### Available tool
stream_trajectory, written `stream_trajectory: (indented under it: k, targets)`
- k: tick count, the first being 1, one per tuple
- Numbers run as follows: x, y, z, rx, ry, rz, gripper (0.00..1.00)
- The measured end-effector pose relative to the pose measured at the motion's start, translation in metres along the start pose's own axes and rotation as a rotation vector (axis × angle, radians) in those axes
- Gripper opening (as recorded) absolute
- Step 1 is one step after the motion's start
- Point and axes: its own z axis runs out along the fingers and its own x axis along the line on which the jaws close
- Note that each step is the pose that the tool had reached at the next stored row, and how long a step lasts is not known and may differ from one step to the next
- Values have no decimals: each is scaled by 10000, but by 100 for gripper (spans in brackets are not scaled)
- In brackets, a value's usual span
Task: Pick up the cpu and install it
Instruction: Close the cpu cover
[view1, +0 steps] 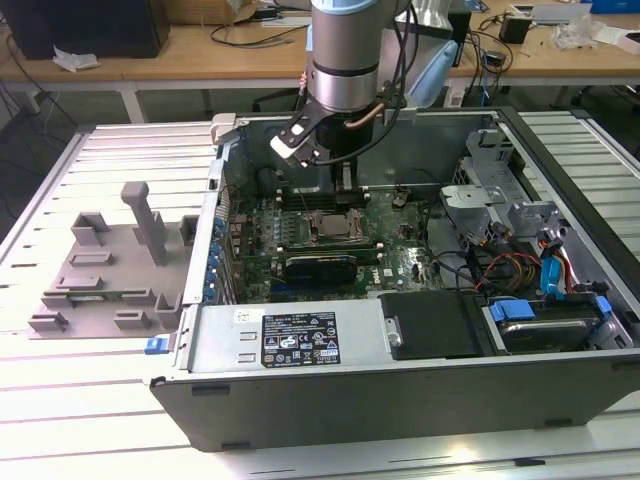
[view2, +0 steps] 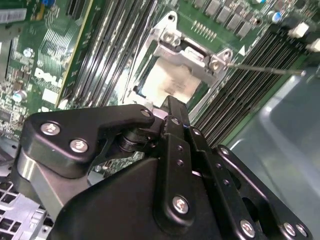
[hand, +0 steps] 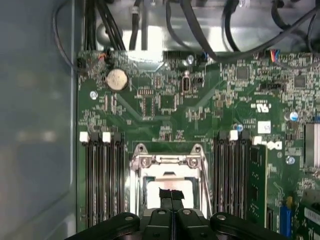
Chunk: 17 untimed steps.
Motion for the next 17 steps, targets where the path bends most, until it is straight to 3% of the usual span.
stream_trajectory:
  k: [9,15,17]
  targets:
    - [0,-37,11,0,3,-178,11]
    - [0,-37,22,-15,31,-2189,11]
    - [0,-37,23,-17,34,-2564,11]
